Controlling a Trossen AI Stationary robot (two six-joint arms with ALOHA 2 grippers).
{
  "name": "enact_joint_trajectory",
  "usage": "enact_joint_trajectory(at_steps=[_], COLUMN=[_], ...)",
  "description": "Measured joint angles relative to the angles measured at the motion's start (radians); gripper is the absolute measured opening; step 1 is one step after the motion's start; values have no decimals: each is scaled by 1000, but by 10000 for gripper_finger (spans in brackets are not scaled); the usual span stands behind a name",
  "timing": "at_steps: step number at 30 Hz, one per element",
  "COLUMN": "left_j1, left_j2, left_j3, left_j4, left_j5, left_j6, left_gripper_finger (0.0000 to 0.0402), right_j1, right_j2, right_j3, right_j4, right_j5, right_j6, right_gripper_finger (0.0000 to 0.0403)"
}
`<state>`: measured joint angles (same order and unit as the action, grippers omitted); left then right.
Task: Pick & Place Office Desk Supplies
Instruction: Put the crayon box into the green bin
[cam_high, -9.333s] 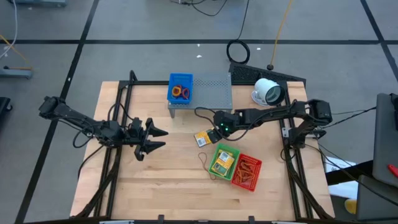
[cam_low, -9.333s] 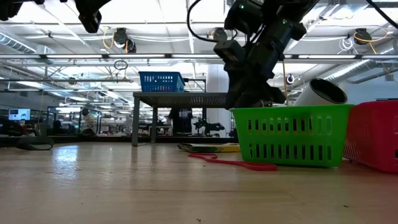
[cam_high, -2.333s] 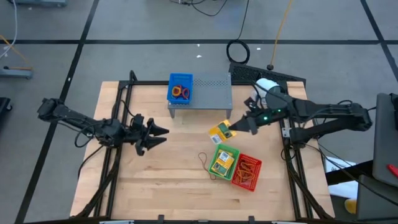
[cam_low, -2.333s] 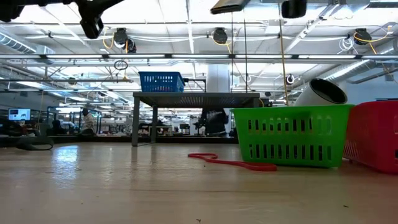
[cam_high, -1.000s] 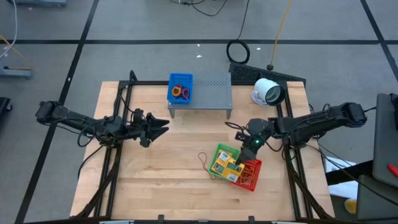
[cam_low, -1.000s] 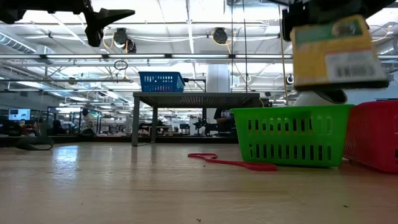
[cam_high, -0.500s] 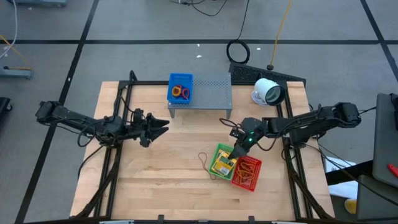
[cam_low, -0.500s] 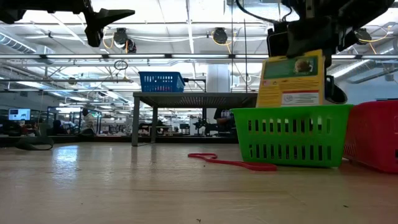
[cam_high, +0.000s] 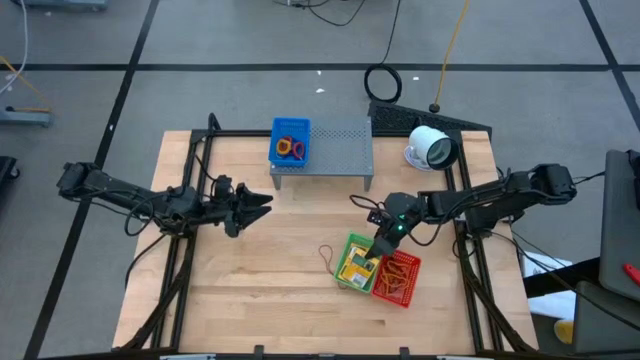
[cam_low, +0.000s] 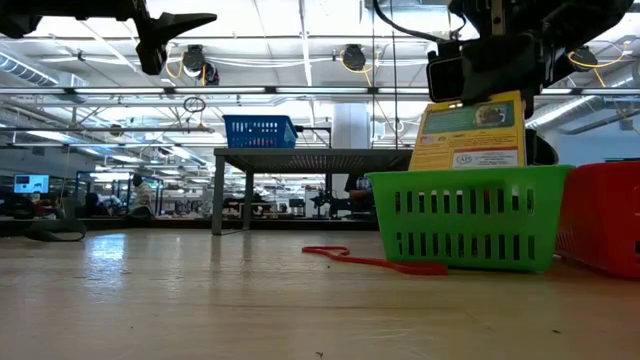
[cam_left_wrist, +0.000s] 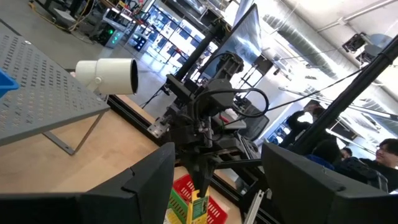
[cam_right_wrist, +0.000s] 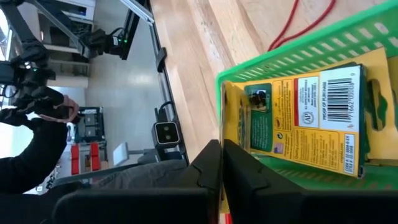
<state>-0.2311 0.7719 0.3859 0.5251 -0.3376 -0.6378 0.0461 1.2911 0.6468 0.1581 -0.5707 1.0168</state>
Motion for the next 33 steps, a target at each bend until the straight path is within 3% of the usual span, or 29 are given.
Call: enact_joint_trajectory(at_steps=[18,28,33], left_j1=[0,0,0], left_j2=[0,0,0], left_j3=[0,0,0], left_j4=[0,0,0], left_j5=[0,0,-1], left_j6=[1,1,6], left_gripper_finger=[251,251,251], right_j1=[0,0,0], right_j2=[0,-1,-1], right_j3=[0,0,0], right_j4=[0,-24,-58], right_j5=[50,52,102], right_j6=[3,7,-6], right_gripper_finger=[111,121,121])
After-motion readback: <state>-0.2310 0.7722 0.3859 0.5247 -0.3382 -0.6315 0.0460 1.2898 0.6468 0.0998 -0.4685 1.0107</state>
